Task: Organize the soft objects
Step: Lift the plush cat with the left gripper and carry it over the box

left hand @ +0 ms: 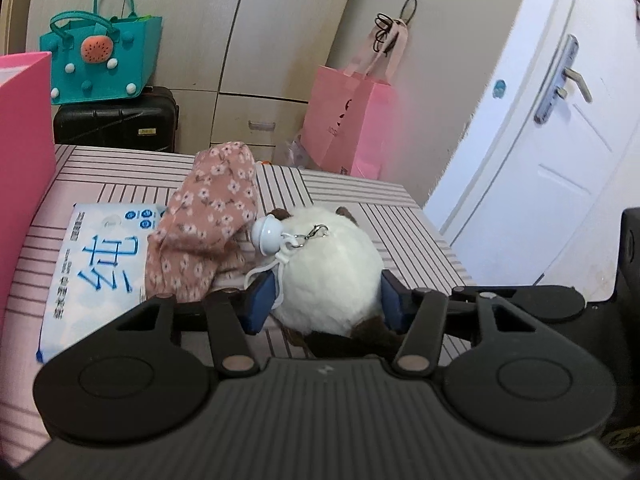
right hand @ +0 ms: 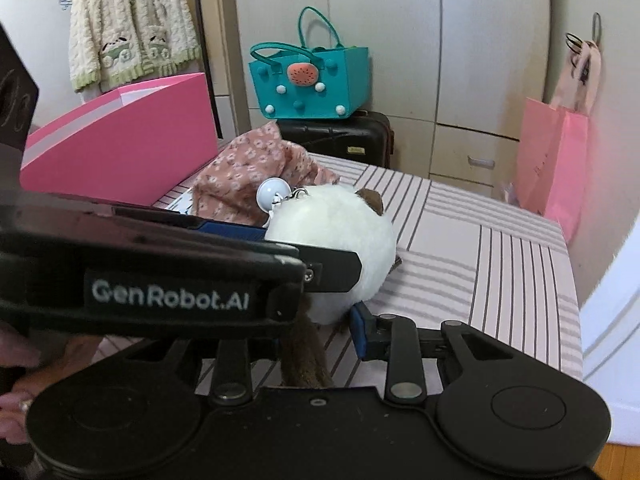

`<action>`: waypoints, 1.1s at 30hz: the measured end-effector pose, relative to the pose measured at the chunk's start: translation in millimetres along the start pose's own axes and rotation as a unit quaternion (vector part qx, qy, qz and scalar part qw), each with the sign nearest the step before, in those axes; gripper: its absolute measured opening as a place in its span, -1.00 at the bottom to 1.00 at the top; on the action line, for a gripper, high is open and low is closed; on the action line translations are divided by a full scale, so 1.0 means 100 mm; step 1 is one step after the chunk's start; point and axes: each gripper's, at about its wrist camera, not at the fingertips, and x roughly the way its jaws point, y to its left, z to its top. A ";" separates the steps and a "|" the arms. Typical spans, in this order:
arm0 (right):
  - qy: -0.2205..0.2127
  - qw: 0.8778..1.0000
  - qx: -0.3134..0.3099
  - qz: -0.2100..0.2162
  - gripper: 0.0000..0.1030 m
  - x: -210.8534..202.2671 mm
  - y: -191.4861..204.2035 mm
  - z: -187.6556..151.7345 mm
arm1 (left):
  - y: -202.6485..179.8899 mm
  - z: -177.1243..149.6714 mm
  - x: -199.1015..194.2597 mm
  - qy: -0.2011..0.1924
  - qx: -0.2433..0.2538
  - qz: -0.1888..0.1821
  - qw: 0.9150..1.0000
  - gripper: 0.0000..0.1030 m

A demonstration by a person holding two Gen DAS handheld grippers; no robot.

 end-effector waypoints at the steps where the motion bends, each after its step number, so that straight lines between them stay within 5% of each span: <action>1: 0.002 1.000 0.004 -0.002 -0.30 -0.03 0.03 -0.02 | -0.01 -0.02 -0.04 0.002 0.000 -0.002 1.000 0.03; 22: 0.066 0.997 0.023 -0.010 -0.29 -0.78 0.76 -0.39 | -0.12 -0.45 -0.94 0.059 0.013 -0.047 0.997 0.01; 33: 0.089 0.995 0.007 0.045 -0.30 -1.04 1.15 -0.47 | 0.03 -0.54 -1.40 0.091 0.029 -0.050 0.994 0.00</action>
